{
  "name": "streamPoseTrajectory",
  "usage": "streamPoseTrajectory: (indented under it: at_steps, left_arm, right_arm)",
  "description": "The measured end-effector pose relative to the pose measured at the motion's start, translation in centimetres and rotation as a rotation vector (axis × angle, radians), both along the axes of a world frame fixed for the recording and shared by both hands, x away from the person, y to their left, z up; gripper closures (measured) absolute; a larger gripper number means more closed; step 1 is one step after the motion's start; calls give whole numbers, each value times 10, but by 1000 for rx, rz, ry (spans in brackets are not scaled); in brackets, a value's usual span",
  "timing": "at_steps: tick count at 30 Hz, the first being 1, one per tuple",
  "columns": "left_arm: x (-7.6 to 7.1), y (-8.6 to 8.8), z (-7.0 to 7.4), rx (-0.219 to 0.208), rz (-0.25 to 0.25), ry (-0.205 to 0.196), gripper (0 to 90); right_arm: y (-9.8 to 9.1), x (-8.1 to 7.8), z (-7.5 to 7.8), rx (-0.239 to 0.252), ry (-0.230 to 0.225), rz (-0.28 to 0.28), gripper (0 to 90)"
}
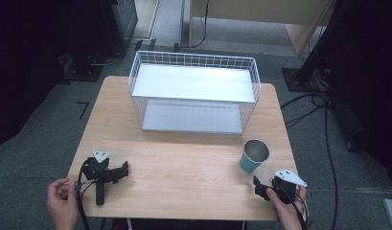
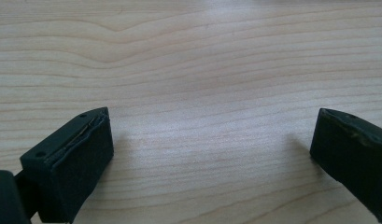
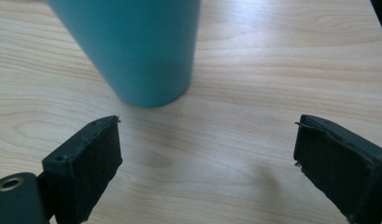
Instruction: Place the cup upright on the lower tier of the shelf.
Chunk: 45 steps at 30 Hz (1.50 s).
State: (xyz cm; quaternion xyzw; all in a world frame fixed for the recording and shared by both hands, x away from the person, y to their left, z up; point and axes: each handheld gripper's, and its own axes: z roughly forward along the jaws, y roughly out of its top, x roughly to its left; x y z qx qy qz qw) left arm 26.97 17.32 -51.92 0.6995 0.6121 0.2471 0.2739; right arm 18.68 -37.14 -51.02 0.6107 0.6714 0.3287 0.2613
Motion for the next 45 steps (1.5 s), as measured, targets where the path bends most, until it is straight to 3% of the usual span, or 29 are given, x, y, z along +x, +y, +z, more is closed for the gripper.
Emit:
streamPoseTrajectory:
  at_steps: [21, 36, 45]
  left_arm:
    - [0, 0, 0, 0, 0, 0, 0]
    - [0, 0, 0, 0, 0, 0, 0]
    - [0, 0, 0, 0, 0, 0, 0]
  right_arm:
    - [27, 19, 15, 69, -78, 54, 73]
    - [35, 41, 18, 121, -129, 25, 87]
    - [39, 48, 17, 119, -155, -5, 120]
